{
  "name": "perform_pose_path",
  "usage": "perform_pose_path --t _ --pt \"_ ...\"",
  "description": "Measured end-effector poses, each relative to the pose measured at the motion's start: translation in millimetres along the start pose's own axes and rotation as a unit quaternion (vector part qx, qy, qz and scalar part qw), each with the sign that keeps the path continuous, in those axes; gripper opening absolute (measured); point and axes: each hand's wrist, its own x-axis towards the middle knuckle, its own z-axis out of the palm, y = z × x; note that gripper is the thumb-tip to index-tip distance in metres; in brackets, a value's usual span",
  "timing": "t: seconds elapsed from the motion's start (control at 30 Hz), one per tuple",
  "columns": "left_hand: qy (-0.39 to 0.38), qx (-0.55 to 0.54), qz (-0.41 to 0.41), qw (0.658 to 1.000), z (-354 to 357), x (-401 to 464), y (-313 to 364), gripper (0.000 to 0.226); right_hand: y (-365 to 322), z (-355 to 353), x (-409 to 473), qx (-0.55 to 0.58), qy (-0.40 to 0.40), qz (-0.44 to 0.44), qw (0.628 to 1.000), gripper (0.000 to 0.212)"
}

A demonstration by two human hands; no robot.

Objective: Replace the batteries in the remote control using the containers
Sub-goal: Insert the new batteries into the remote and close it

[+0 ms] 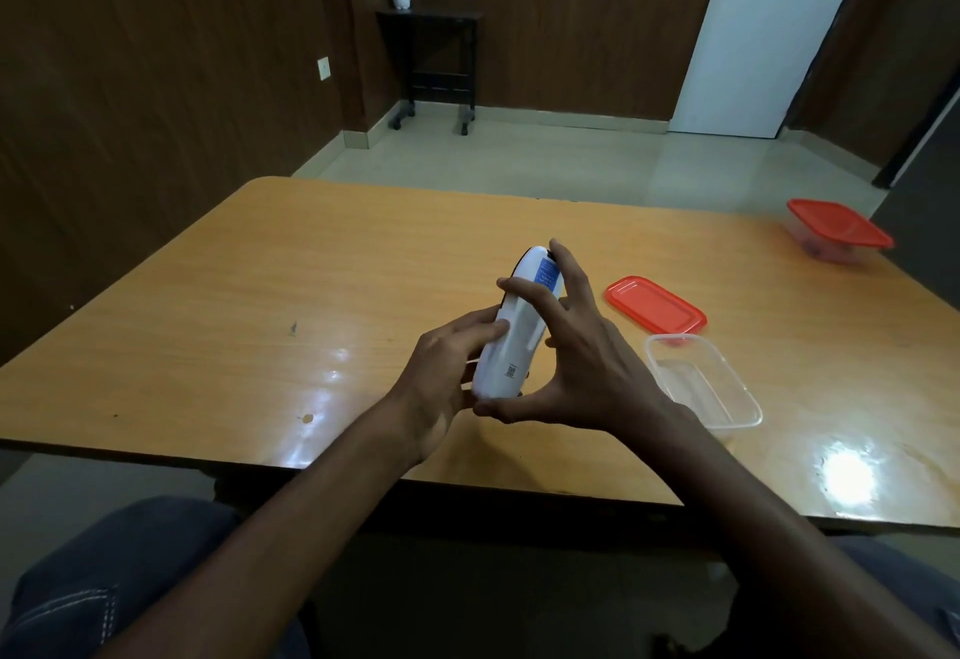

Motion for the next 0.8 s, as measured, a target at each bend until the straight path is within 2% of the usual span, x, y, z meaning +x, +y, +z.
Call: perform_pose_path --t 0.07,0.13,0.27,0.47,0.63,0.8 --pt "0.006 -0.062 -0.033 0.998 -2 0 2 0.026 -1 0 0 0.044 -0.017 0.014 0.999 0.114" --pt "0.016 -0.088 -0.028 0.996 -5 4 2 0.025 -1 -2 1 0.124 -0.032 0.025 0.991 0.113" --pt "0.047 -0.103 -0.009 0.994 -9 11 2 0.046 -1 -7 2 0.243 -0.081 0.061 0.965 0.105" --pt "0.083 -0.112 0.033 0.990 -13 13 3 0.031 0 -3 3 0.276 -0.109 0.111 0.949 0.107" --pt "0.058 -0.105 0.040 0.992 -10 11 3 0.033 -3 -2 5 0.267 -0.028 0.159 0.950 0.085" --pt "0.066 -0.093 0.038 0.993 -8 9 3 0.037 -4 4 4 0.239 -0.004 0.167 0.957 0.085"
